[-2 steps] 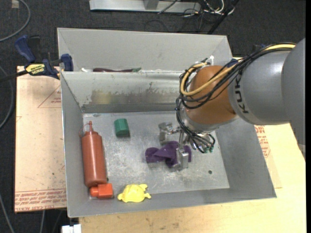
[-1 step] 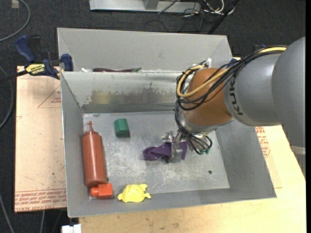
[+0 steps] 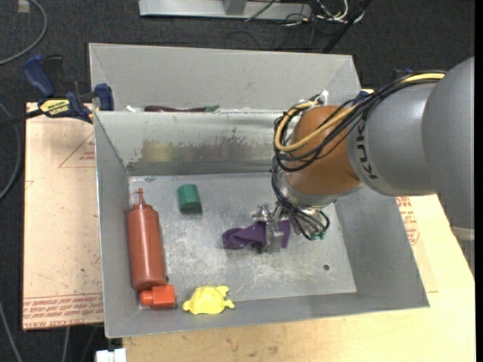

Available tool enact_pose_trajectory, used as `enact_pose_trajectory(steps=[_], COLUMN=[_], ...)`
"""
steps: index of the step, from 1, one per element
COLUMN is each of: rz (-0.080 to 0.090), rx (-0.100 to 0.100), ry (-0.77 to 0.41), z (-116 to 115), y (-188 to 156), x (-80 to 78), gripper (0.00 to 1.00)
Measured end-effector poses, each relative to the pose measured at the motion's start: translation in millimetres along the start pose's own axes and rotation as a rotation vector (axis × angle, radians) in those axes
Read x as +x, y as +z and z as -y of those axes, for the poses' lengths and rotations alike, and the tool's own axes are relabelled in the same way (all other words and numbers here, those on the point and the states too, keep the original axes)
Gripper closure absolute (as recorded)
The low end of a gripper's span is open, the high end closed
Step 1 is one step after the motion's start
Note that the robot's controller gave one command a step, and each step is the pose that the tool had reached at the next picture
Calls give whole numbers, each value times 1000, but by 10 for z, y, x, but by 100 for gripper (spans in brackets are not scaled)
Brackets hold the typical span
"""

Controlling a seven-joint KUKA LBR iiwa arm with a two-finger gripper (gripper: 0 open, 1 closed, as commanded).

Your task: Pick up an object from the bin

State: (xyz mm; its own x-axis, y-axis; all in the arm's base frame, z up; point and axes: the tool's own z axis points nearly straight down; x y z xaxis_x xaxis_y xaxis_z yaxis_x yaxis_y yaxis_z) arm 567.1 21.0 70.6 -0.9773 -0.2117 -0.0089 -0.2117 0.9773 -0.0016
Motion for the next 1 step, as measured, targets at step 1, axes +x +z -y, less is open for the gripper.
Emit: enact_pose_trajectory(steps=[1], rz=[3], rx=[0], ry=[-23], z=[-62], y=[-1210], x=[-153], gripper=[100])
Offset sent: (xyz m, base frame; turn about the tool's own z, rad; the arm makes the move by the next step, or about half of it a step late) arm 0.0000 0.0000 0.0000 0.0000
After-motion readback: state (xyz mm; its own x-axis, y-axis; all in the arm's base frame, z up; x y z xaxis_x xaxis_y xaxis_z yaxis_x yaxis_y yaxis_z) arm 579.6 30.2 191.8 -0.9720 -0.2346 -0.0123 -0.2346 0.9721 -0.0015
